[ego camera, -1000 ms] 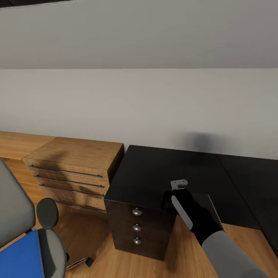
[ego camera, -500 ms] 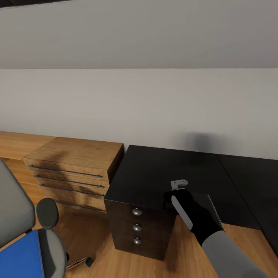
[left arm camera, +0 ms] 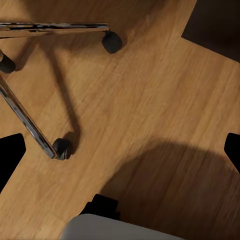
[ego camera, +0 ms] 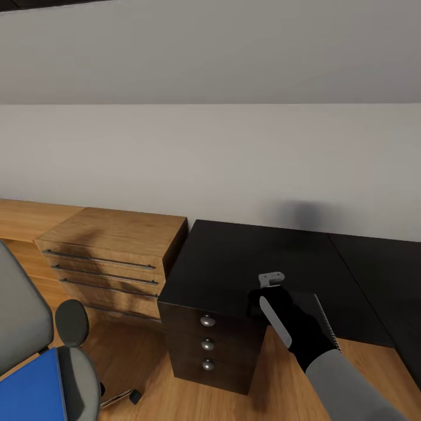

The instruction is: In the bedroom, organize the workspace by keeping the computer under the desk, ensuring the monitor is on the desk, placing the keyboard on the desk next to the monitor, placing the mouse on the desk next to the keyboard, moving the folder from the swivel chair onto the desk next to the mouse, stacking the notebook on top of the folder with the pen on top of the notebook, and positioning the swivel chair next to the desk.

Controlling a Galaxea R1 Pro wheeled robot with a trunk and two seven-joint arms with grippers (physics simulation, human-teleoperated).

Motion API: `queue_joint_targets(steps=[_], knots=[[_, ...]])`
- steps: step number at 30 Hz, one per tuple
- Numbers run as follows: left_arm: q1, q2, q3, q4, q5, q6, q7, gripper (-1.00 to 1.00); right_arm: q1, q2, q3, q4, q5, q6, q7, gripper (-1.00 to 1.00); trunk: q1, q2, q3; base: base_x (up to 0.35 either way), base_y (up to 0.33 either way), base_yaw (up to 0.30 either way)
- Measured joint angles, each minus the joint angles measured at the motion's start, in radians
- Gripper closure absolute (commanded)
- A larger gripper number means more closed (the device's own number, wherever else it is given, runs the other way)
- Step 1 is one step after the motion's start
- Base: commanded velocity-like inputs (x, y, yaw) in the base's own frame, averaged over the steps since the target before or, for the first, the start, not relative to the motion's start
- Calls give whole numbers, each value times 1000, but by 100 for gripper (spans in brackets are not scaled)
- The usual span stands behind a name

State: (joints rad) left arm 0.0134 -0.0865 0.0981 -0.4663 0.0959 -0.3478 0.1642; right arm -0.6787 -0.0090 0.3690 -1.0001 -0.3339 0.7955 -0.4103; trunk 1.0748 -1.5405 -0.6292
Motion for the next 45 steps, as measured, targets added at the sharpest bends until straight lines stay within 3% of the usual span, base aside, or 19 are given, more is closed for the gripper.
queue_joint_targets(steps=[5,14,16,21,27,37,40,45], knots=[[0,0,0,0,0,0,-1,-100,0,0,0,-2,0,0,-1,100,0,0,0,0,0,0],[0,0,-1,0,0,0,-1,-100,0,-3,-10,-46,2,8,-4,100,-34,63,28,0,0,0],[0,0,-1,0,0,0,-1,-100,0,-9,-23,-99,1,21,-5,100,-42,77,34,0,0,0],[0,0,-3,1,-1,0,-1,-100,0,-27,-113,-290,-1,152,-4,100,-61,112,50,0,0,0],[0,-2,-5,1,-2,0,-2,-100,1,-25,-142,-352,-6,185,-2,100,-84,154,69,0,0,0],[0,-1,-8,33,-2,-1,-8,-100,12,-29,-166,-358,-12,117,-3,100,-123,224,100,0,0,-14],[0,-1,-8,43,-2,-2,-12,-100,44,-30,-184,-339,-11,83,-4,100,-134,245,110,0,0,-180],[0,-1,-9,46,-2,-3,-13,-100,71,-32,-192,-336,-8,14,-31,100,-134,245,111,0,0,-234]])
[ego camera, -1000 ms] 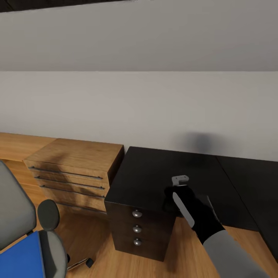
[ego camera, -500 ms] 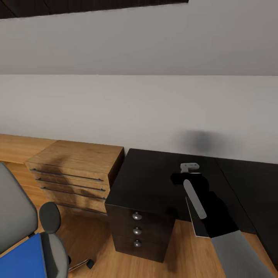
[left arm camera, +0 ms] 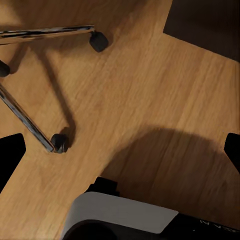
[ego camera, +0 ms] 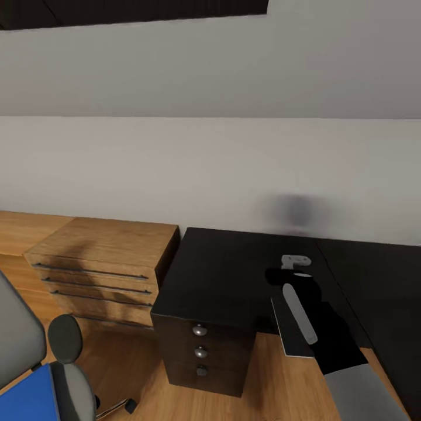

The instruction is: In the bedroom, organize the workspace by keeping the computer under the desk, ensuring the monitor is on the desk, placing the keyboard on the desk next to the monitor, placing the mouse on the desk next to the keyboard, moving the folder from the swivel chair onto the desk next to the mouse, stacking the notebook on top of the folder with the pen on top of the notebook, and positioning the swivel chair next to the desk.

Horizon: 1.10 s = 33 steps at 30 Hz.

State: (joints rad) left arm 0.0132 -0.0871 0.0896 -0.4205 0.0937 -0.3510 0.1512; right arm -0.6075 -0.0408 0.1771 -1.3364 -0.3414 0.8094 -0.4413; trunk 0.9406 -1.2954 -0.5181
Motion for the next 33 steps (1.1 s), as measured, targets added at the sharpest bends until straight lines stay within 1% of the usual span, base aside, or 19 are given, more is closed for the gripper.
queue_joint_targets(steps=[4,7,9,14,19,24,33], knots=[[0,0,0,0,0,0,0,-100,16,-14,-2,-1,0,-14,-42,100,0,0,-1,0,0,-204],[0,0,1,0,0,0,0,-100,23,-22,-1,-11,-1,-16,-49,100,0,0,-2,0,0,-76],[0,-1,0,0,0,0,0,-100,43,-27,-2,-37,0,-16,-53,100,0,0,-2,-10,0,-17],[0,-1,0,0,0,1,1,-100,60,-29,-2,-61,0,-16,-55,100,1,0,-2,-208,0,-17],[0,-4,0,1,-1,1,0,-100,78,-29,-2,-79,0,-16,-56,100,1,0,0,-329,0,-181],[0,-4,0,0,-1,1,0,-100,79,-29,-2,-79,1,-16,-56,100,1,0,0,-319,0,-170],[0,-3,0,0,-1,1,0,-100,79,-33,-2,-78,2,-19,-56,100,0,0,0,-59,0,-31]])
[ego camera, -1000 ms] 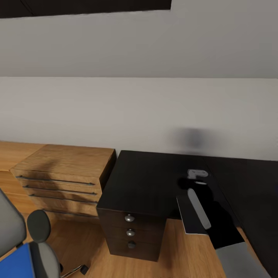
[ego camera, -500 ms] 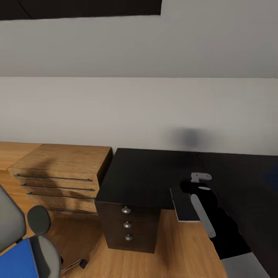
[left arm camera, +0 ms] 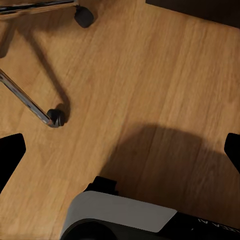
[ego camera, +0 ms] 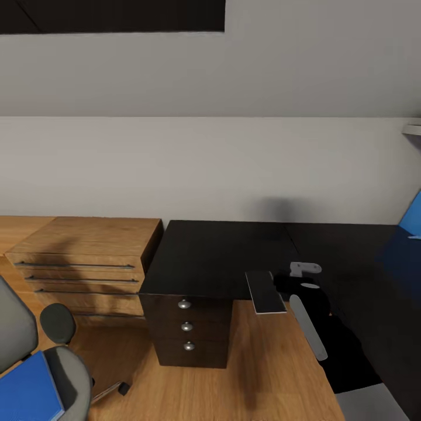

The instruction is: In the bedroom, organize the workspace by keeping the computer under the desk, ensuring the monitor is on the desk, placing the keyboard on the desk next to the monitor, placing the mouse on the desk next to the keyboard, moving the folder from the swivel chair onto the desk next to the mouse, stacking the notebook on top of the folder with the pen on top of the notebook, and positioning the swivel chair next to the desk.

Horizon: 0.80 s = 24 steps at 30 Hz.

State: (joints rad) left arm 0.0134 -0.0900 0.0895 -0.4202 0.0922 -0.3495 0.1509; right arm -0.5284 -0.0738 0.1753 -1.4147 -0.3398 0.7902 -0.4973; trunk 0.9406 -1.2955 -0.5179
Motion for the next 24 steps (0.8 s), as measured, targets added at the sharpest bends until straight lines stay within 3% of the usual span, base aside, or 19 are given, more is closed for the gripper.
queue_joint_targets(steps=[4,8,17,24], knots=[[0,0,0,0,0,0,0,-100,0,0,-5,0,0,-2,0,100,0,0,0,-3,0,-164],[0,0,0,0,0,0,0,-100,0,0,-36,2,-1,-2,0,100,0,0,-3,0,0,-212],[0,0,0,1,1,0,0,-100,11,0,-41,1,0,-4,0,100,0,0,-6,0,0,-47],[0,3,1,2,1,-1,0,-100,14,0,-42,1,0,-4,0,100,0,0,-6,0,0,-207]])
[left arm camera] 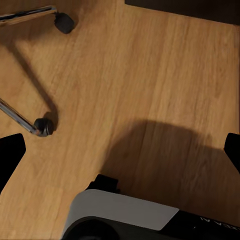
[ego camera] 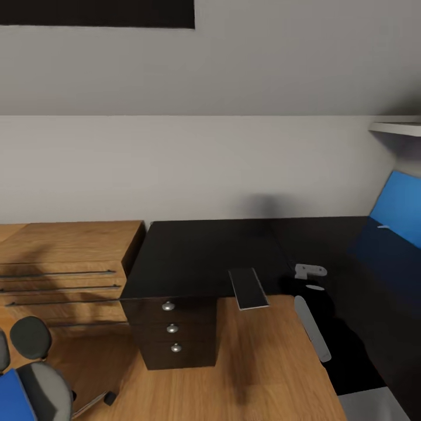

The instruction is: In the bedroom, organize the workspace by keeping the computer under the desk, ensuring the monitor is on the desk, placing the keyboard on the desk next to the monitor, placing the mouse on the desk next to the keyboard, moving the folder from the swivel chair onto the desk next to the mouse, stacking the notebook on top of the folder with the pen on top of the notebook, and positioning the swivel chair next to the desk.

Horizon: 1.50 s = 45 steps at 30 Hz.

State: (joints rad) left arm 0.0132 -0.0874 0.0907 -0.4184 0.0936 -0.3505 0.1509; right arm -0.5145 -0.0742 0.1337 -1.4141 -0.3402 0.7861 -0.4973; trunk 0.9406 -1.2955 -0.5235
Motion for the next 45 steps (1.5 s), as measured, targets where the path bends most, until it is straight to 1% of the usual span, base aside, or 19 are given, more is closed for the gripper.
queue_joint_targets(steps=[4,6,10,14,18,19,20,22,25,28,30,32,34,36,38,45], knots=[[0,1,1,1,1,-1,0,-100,0,0,-2,0,0,1,0,100,0,0,0,0,0,-258],[0,2,2,1,1,-1,0,-100,0,0,-12,0,1,4,0,100,0,0,0,0,0,-263],[0,2,2,2,1,-1,0,-100,0,-13,-18,-1,-2,29,1,100,0,0,0,0,0,-262],[0,2,2,2,1,-1,0,-100,0,-21,-18,-3,-5,48,3,100,0,0,0,0,0,-259],[0,2,2,2,1,-1,0,-100,1,-52,-18,-24,-7,94,7,100,0,0,-2,0,0,-238],[0,2,2,1,1,-1,0,-100,2,-67,-18,-39,-6,124,8,100,0,0,-2,0,0,-221],[0,2,2,1,1,-1,0,-100,2,-71,-19,-43,-8,134,8,100,0,0,-3,0,0,-200],[0,2,2,1,1,-1,0,-100,4,-88,-19,-53,-8,180,11,100,0,0,-5,0,0,-173],[0,2,2,1,1,-1,1,-100,4,-112,-19,-55,-9,208,25,100,0,0,-8,0,0,-131],[0,2,2,1,1,-1,1,-100,4,-136,-19,-51,-10,214,62,100,0,0,-12,0,0,-59],[0,2,2,1,1,-1,1,-100,4,-160,-18,-37,-9,214,117,100,0,0,-13,0,0,-21],[0,2,2,1,1,-1,1,-100,5,-179,-18,-15,-8,215,174,100,0,0,-13,0,0,-9],[0,2,2,1,1,-1,1,-100,8,-191,-18,-2,-6,219,201,100,0,0,-14,0,0,-4],[0,2,2,1,1,-1,1,-100,14,-203,-18,36,-2,216,221,100,0,0,-14,0,0,-1],[0,2,2,1,1,-1,1,-100,17,-207,-18,62,1,214,227,100,0,0,-14,0,0,0],[0,2,2,1,1,-1,1,-100,20,-215,-19,82,0,217,229,100,0,0,-14,0,0,0]])
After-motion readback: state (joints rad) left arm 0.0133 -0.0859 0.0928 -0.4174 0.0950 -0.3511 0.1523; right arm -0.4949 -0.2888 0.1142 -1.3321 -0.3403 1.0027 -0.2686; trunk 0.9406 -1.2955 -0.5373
